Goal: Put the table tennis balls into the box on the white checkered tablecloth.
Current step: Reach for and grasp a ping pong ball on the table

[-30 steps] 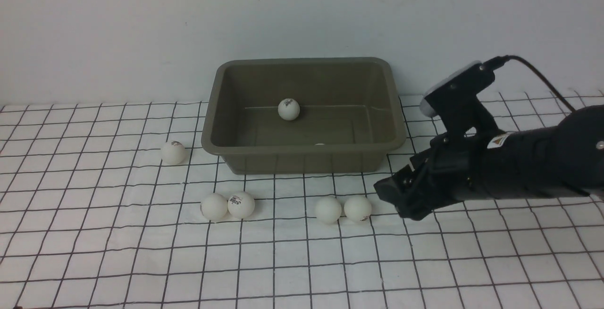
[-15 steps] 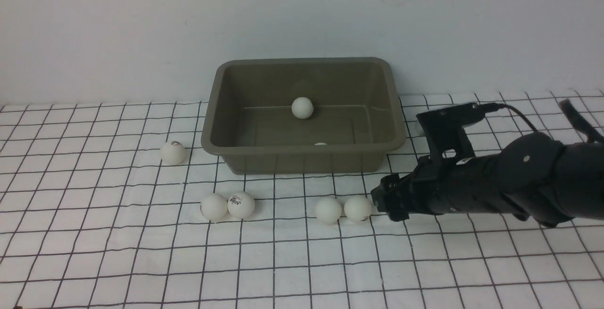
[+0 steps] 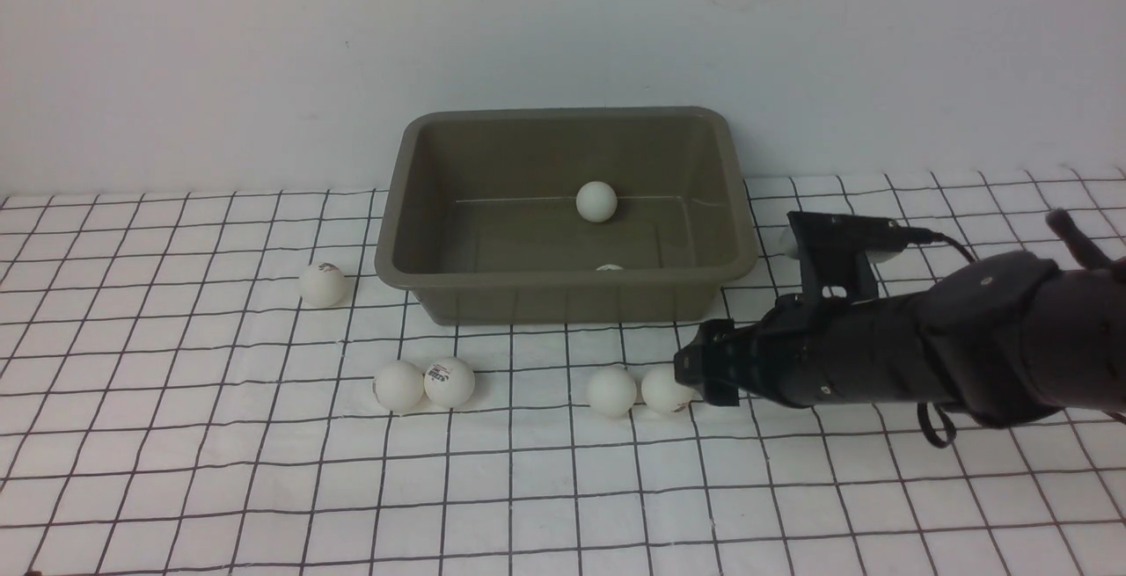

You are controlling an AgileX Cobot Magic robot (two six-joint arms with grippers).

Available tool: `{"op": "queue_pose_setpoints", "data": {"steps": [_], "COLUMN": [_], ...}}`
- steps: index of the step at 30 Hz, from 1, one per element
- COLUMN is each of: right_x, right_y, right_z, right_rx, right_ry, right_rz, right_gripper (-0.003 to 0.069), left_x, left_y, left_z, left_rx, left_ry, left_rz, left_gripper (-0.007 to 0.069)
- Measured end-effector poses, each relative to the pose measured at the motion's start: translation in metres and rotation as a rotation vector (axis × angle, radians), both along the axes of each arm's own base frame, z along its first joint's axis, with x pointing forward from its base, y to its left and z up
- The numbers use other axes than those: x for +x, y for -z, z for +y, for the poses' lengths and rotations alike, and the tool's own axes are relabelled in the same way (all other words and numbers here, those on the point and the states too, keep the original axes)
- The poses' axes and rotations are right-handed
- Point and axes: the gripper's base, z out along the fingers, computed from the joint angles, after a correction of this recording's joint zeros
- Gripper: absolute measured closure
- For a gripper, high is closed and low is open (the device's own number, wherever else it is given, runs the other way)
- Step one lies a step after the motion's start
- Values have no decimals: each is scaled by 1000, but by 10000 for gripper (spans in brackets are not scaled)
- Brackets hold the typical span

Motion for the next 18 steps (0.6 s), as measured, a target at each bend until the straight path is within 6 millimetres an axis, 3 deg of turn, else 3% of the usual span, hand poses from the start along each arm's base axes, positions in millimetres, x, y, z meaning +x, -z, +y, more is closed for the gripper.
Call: {"op": "queue_pose_setpoints", "data": {"steps": [11,18], "right_x": [2,7], "right_y": [-3,19], "right_z": [3,9], "right_rx": [62,38], "right_ry": [16,-29], "right_rz": [-20,20], "right_gripper": [127,127], "left_x": [0,0], "left_y": [0,0], "left_z": [0,0], "left_rx": [0,0], "left_ry": [0,0], "left_rz": [0,0], "left_gripper": [346,346]}}
